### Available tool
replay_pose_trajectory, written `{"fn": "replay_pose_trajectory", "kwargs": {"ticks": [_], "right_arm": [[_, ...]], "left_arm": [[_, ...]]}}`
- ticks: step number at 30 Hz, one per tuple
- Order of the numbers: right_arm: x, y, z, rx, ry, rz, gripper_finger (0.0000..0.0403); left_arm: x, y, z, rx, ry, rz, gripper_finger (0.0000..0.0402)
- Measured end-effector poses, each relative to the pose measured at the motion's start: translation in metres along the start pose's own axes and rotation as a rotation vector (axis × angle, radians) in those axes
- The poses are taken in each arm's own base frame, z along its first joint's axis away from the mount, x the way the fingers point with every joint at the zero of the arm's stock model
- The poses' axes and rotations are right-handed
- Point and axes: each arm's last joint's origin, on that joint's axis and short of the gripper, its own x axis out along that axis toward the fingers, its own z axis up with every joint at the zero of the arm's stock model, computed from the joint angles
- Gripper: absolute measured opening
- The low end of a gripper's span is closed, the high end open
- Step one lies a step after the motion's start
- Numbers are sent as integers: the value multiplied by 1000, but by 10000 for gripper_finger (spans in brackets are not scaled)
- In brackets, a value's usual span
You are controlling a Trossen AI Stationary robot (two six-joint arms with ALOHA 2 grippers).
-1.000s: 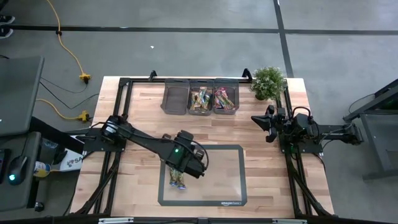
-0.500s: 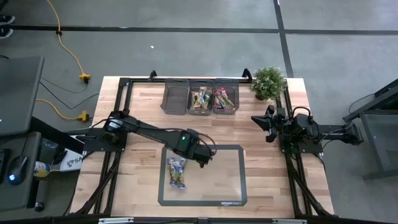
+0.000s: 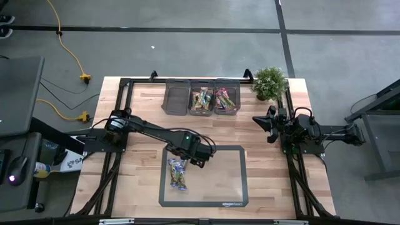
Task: Pick and place Granola Bars by type
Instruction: Put the blue granola bar into the left black bin
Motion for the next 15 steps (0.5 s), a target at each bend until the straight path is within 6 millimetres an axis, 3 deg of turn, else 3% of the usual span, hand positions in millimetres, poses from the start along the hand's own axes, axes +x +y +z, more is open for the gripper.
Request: {"fn": "replay_pose_trajectory", "kwargs": {"ticks": [15], "right_arm": [[0, 0, 0, 0, 0, 0, 0]], "left_arm": [[39, 1, -3, -29, 58, -19, 261]]}}
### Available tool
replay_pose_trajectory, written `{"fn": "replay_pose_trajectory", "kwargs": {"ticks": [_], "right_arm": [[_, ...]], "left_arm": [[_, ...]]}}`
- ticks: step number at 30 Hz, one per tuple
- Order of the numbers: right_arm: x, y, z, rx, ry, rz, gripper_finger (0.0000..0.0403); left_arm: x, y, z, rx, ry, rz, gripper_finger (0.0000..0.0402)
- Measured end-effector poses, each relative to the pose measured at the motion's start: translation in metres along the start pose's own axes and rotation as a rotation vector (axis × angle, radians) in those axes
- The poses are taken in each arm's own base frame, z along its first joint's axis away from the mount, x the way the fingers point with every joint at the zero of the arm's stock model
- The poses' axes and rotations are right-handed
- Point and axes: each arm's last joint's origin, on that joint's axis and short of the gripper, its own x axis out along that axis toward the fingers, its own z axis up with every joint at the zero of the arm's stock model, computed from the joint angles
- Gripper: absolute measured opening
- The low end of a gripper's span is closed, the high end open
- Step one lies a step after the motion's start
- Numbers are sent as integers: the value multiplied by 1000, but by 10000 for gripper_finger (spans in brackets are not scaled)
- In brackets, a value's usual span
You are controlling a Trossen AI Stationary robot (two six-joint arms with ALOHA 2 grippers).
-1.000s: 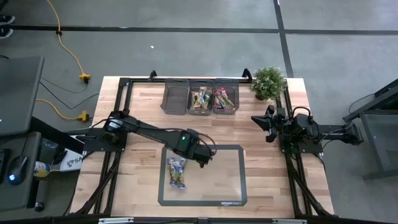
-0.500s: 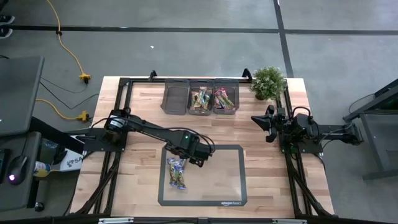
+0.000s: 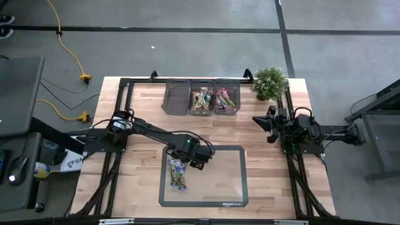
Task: Pick and place Granola Bars by type
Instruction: Put the blue granola bar into the left black bin
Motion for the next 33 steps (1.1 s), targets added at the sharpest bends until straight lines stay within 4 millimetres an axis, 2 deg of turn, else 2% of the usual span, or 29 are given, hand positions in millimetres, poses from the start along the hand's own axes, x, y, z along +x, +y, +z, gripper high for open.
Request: {"fn": "replay_pose_trajectory", "kwargs": {"ticks": [14, 19, 23, 33], "right_arm": [[0, 0, 0, -1, 3, -2, 0], [0, 0, -1, -3, 10, -4, 0], [1, 0, -1, -4, 17, -7, 0], [1, 0, -1, -4, 16, -7, 0]], "left_arm": [[31, -5, 2, 38, 71, 54, 261], [33, -7, 2, 46, 84, 43, 255], [33, -8, 2, 44, 81, 42, 224], [34, -9, 2, 49, 80, 35, 114]]}}
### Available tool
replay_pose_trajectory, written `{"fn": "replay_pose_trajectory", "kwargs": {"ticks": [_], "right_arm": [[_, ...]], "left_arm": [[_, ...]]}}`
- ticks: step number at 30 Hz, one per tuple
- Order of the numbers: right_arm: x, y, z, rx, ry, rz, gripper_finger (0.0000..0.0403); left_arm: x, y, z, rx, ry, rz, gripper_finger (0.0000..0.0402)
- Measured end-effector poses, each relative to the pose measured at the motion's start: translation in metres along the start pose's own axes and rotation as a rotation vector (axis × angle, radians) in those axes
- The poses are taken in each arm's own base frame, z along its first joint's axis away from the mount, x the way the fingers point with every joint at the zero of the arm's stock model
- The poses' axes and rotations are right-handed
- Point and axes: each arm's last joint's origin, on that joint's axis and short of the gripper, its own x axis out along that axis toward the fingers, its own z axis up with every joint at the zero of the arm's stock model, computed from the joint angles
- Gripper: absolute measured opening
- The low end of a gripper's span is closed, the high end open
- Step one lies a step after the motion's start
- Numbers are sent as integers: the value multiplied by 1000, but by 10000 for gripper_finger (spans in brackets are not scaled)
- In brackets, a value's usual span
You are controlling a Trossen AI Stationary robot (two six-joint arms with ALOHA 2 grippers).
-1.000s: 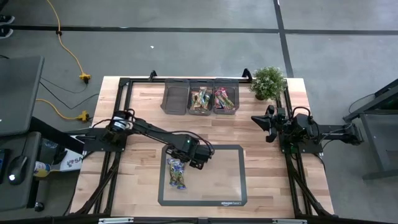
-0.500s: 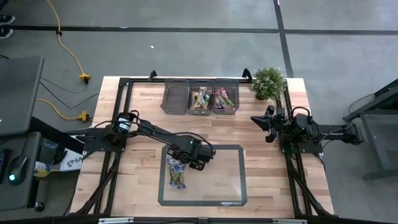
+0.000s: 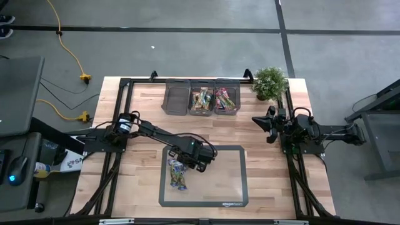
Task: Pick and place Granola Bars by type
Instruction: Put the blue granola bar into the left black bin
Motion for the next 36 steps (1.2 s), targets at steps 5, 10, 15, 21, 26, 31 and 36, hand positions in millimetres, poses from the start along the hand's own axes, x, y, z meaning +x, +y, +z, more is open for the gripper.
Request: {"fn": "replay_pose_trajectory", "kwargs": {"ticks": [5, 10, 15, 21, 26, 31, 36], "right_arm": [[0, 0, 0, 0, 1, 0, 0], [0, 0, 0, 0, 1, 0, 0], [0, 0, 0, 0, 1, 0, 0], [0, 0, 0, 0, 1, -1, 0], [0, 0, 0, 0, 1, -1, 0], [0, 0, 0, 0, 1, -1, 0], [0, 0, 0, 0, 1, 0, 0]], "left_arm": [[0, 1, 0, 1, 2, 5, 80], [-2, 0, 0, 0, 1, 9, 63], [-7, -4, 1, 3, -29, 10, 59], [-20, -7, 2, 2, -69, 25, 58], [-36, -13, 3, 19, -117, 1, 57], [-57, -22, 5, 104, -200, -44, 57], [-91, -26, 4, 174, -313, -119, 57]]}}
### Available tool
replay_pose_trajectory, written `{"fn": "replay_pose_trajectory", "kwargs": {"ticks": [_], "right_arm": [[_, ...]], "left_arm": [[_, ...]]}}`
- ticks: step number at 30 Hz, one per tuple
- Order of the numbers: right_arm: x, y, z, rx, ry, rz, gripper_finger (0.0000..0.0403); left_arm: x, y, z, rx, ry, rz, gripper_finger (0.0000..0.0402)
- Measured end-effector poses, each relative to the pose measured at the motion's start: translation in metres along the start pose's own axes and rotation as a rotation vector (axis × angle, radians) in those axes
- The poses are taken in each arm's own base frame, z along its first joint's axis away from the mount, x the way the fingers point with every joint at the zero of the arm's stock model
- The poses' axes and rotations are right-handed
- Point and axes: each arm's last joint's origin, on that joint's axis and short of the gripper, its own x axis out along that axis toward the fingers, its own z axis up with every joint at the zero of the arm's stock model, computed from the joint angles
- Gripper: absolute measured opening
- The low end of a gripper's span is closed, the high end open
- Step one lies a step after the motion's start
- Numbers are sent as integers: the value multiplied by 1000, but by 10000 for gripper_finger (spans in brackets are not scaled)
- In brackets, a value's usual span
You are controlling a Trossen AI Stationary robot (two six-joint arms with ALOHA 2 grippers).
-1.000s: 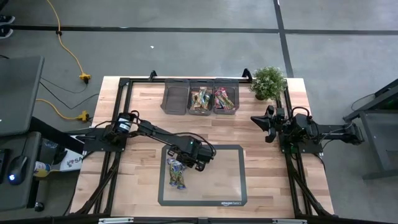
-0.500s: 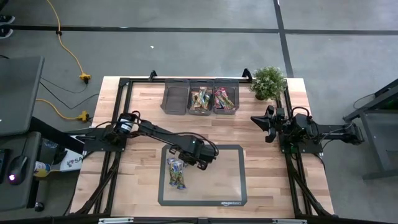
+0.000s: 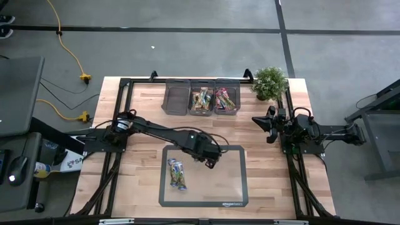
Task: Pick and place Granola Bars by type
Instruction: Put the blue granola bar into the left black bin
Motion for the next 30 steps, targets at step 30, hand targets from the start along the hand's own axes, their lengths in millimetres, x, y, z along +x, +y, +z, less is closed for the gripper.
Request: {"fn": "replay_pose_trajectory", "kwargs": {"ticks": [30], "right_arm": [[0, 0, -1, -1, 8, 0, 0]], "left_arm": [[-217, 173, 84, 193, -556, -187, 57]]}}
